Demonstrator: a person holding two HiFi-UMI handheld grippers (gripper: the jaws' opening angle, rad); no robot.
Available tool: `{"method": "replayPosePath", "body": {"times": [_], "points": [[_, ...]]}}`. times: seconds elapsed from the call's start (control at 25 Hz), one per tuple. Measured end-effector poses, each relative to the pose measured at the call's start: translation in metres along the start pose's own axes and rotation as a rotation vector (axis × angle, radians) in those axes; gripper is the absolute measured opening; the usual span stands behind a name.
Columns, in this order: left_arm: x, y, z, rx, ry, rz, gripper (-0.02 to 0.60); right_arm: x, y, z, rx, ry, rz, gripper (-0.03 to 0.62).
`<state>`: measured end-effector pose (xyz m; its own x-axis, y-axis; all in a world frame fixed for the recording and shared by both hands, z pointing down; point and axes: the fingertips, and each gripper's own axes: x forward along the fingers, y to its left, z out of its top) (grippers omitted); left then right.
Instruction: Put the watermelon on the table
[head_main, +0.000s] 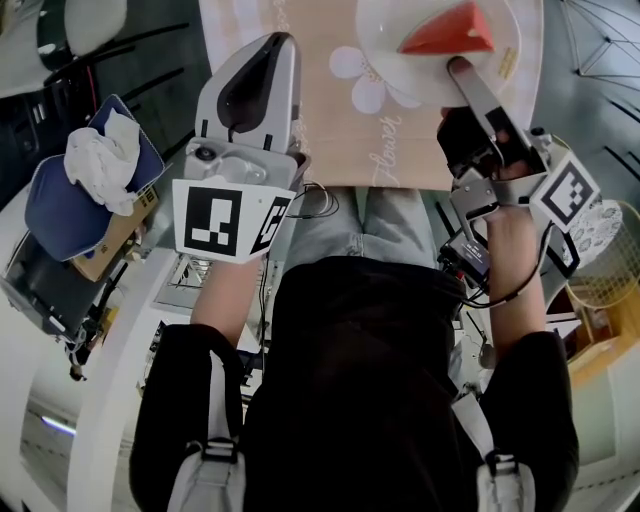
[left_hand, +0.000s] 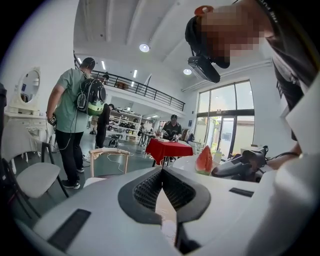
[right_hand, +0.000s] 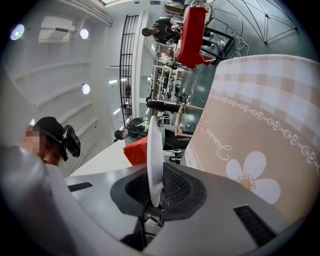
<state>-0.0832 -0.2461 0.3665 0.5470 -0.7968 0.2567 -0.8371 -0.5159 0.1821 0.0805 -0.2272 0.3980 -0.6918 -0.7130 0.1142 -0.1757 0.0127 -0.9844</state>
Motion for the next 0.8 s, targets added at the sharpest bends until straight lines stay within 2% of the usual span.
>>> {"method": "replayPosePath", "body": {"times": [0.36, 0.8], "points": [[0.008, 0.019, -0.026, -0.016, 0.019, 0.019, 0.008, 0.015, -0.035, -0.010, 0.005, 0.029, -0.029, 0.032], [0.026, 0.021, -0.050, -0.028, 0.048, 0.011, 0.008, 0.021, -0.067, -0.012, 0.018, 0.044, -0.057, 0.032]]}}
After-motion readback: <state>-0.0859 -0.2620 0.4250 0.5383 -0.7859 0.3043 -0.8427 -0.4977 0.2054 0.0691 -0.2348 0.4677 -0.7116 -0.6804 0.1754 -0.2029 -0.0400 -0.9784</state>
